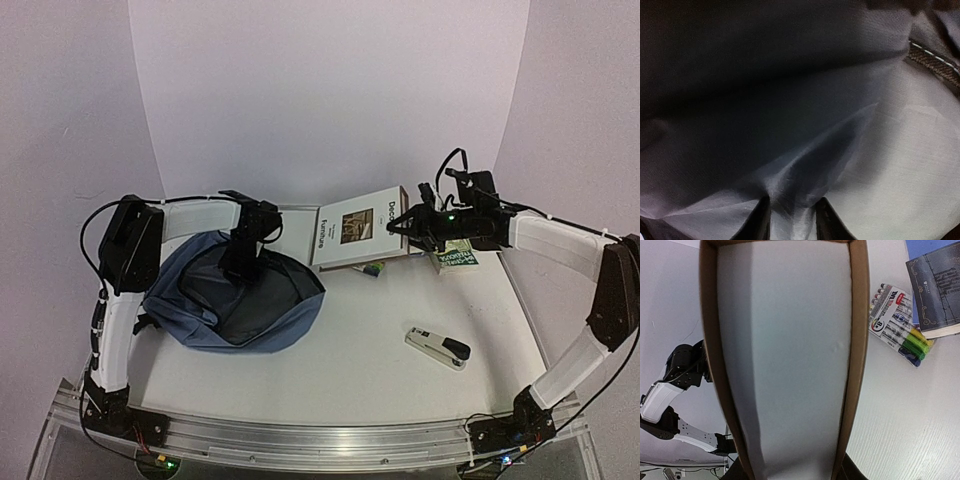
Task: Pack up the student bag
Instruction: Place the book in the student bag, then pick up the book from the center of the board.
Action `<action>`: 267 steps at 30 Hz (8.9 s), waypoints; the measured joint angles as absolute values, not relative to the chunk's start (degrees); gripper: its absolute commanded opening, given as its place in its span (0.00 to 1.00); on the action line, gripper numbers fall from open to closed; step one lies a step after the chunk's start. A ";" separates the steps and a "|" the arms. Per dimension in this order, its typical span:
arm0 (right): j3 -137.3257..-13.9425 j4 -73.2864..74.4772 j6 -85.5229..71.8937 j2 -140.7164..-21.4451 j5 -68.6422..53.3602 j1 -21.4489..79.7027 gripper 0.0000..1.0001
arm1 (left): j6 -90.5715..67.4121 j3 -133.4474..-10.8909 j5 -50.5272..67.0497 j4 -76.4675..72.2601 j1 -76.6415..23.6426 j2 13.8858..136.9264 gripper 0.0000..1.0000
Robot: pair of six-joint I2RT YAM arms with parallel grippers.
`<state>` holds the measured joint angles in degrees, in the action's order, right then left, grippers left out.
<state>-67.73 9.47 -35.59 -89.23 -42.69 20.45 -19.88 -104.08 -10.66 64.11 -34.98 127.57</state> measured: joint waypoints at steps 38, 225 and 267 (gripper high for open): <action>-83.44 18.75 -23.61 -112.37 -61.99 30.25 0.10 | -17.77 -104.70 9.78 61.60 -34.96 111.35 0.00; -93.27 15.28 -48.04 -128.42 -25.77 11.55 0.85 | -36.01 -95.35 12.23 47.79 -30.30 107.77 0.52; -84.73 6.54 -57.35 -124.46 -32.58 8.96 0.30 | -35.40 -97.51 12.40 48.53 -30.15 109.91 0.51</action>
